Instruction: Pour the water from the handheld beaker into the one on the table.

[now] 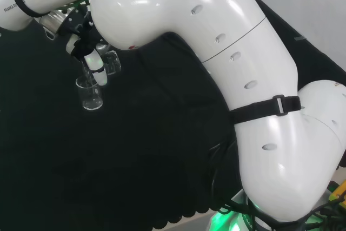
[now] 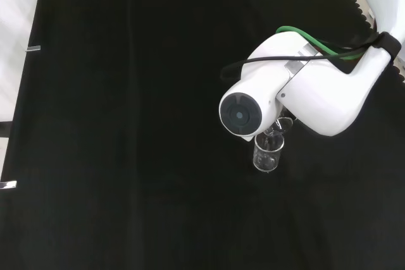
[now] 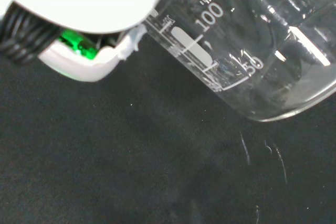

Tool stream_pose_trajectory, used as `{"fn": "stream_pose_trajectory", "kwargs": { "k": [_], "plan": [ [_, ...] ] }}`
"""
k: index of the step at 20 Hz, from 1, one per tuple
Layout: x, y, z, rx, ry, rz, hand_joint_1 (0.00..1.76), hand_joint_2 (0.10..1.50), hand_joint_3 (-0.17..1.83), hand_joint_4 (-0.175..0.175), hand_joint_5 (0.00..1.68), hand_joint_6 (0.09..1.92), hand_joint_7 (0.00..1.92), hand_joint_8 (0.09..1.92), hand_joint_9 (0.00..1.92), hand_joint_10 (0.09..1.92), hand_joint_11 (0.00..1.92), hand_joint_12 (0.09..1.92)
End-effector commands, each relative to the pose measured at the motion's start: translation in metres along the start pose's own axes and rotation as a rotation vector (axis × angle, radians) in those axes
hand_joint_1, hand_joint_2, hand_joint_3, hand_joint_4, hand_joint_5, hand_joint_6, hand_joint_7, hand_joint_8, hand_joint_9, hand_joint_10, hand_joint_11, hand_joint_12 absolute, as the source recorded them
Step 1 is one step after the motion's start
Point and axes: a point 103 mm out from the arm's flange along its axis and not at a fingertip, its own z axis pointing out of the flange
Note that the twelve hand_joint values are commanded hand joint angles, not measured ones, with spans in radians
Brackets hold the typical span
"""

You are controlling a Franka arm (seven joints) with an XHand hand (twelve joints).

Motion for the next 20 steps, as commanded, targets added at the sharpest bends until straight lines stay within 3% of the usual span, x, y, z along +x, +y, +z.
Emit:
{"fn": "stream_pose_trajectory", "kwargs": {
  "k": [1, 20],
  "plan": [
    [0.002, 0.0005, -0.0008, 0.012, -0.013, 0.006, 1.33, 0.56, 0.7, -0.175, 1.48, 0.26, 1.6, 0.09, 1.71, 0.09, 1.19, 0.79],
    [0.0025, -0.0026, -0.0026, 0.027, -0.032, 0.02, 1.33, 0.56, 0.7, -0.175, 1.48, 0.26, 1.6, 0.09, 1.71, 0.09, 1.2, 0.79]
  ]
}}
